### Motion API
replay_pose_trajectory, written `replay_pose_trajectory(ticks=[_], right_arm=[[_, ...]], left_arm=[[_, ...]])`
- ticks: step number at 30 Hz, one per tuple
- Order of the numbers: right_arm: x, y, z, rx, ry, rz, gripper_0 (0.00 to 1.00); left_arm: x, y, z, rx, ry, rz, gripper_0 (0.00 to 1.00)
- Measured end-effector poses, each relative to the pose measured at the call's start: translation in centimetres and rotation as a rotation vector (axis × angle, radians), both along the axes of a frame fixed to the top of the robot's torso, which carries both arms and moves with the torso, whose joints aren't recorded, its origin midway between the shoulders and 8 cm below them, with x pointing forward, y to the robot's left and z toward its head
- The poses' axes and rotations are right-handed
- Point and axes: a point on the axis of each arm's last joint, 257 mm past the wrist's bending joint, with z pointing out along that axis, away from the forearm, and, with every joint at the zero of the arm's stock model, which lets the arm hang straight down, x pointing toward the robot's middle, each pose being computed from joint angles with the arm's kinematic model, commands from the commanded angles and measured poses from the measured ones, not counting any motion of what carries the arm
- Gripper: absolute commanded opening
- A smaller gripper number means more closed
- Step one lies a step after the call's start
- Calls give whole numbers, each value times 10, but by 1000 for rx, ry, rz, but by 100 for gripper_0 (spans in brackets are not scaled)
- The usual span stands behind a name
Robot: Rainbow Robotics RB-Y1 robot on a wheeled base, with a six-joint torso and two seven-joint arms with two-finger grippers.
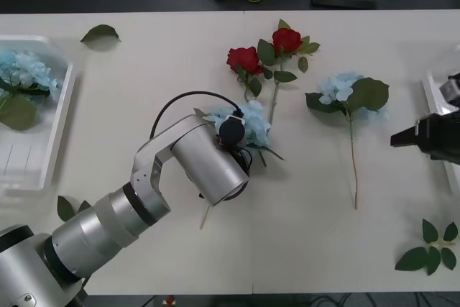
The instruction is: Place the red flowers into the right box and the blue flowers into the left box. If a person shows an open palm, hand one flower to the person first, then continue sorting.
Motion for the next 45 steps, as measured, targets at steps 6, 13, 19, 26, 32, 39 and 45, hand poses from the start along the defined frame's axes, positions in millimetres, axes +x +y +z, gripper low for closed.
replay_pose_trajectory(ticks=[6,13,19,26,32,39,45], right_arm=[[6,42,-54,-41,1,28,93],[29,73,-85,-60,-35,0,93],[55,74,-95,-79,-59,-70,93],[82,64,-103,-118,-115,-99,93],[96,66,-114,-193,-122,-52,61],[111,60,-106,-188,-144,-77,0],[108,59,-109,-182,-135,-82,0]], left_arm=[[-5,9,4,27,21,18,0],[-2,57,55,62,7,115,0],[6,129,116,71,-67,247,0],[-12,258,158,127,-123,477,0],[-33,357,177,204,-128,629,0],[-44,435,199,245,-135,797,0],[-30,493,193,326,-159,858,0]])
